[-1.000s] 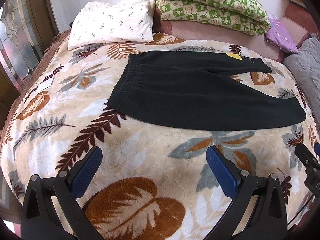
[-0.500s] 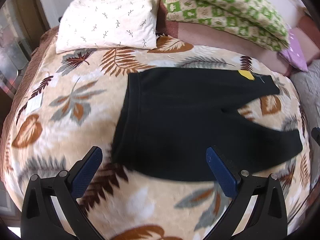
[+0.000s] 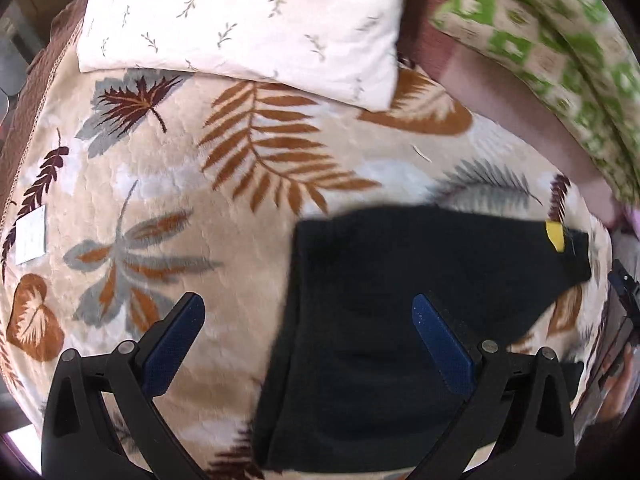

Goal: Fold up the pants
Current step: 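Lower the left tool onto the pants waistband while the right tool reaches the leg hems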

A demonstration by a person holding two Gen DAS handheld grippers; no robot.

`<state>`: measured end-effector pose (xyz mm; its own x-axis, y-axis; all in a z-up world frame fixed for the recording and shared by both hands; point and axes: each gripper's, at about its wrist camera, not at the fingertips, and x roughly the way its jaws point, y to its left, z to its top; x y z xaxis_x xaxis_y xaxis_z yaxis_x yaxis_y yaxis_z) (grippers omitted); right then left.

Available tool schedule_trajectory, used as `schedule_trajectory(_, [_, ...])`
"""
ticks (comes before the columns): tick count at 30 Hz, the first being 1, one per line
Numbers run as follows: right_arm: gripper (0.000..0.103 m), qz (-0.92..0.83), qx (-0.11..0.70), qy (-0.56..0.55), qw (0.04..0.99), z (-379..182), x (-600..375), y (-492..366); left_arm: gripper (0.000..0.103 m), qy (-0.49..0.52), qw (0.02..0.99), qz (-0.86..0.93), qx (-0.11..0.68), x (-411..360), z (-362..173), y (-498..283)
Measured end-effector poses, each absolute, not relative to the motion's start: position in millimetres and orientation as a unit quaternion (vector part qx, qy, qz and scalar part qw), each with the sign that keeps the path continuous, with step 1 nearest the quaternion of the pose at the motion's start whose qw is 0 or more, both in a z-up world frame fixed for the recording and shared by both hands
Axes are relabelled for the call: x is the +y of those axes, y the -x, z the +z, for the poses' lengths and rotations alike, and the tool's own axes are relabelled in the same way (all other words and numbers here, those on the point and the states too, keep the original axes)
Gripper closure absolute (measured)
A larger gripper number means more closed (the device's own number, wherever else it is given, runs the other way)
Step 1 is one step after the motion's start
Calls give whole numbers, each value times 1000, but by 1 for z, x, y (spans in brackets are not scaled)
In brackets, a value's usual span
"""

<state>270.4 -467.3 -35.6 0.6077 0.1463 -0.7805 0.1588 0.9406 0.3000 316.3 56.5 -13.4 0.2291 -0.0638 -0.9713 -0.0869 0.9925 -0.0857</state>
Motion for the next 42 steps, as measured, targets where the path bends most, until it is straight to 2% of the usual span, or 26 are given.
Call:
schedule_trajectory(6, [2, 15, 473, -188, 860, -67, -494, -317, 0, 52, 768, 14, 638, 64, -35, -335])
schedule_trajectory(15, [6, 51, 499, -172, 848, -107, -502, -341, 0, 87, 752, -18, 653, 65, -58, -363])
schedule_trajectory(26, [6, 79, 459, -203, 862, -103, -515, -335, 0, 92, 750, -65, 652, 54, -81, -372])
schedule_trajectory(29, [6, 78, 461, -188, 864, -102, -510, -338, 4, 116, 738, -119, 654, 36, -80, -367])
schedule_trajectory(34, [8, 82, 461, -187, 864, -102, -508, -341, 6, 113, 733, -123, 660, 19, -84, -367])
schedule_trajectory(39, [14, 88, 461, -163, 868, -102, -509, -341, 50, 124, 744, -122, 645, 17, -81, -367])
schedule_trajectory(41, [20, 89, 462, -154, 869, -101, -507, -341, 59, 108, 746, -122, 645, 19, -80, -356])
schedule_trajectory(42, [28, 92, 463, -150, 869, -100, -507, -342, 61, 105, 749, -122, 643, 19, -80, -357])
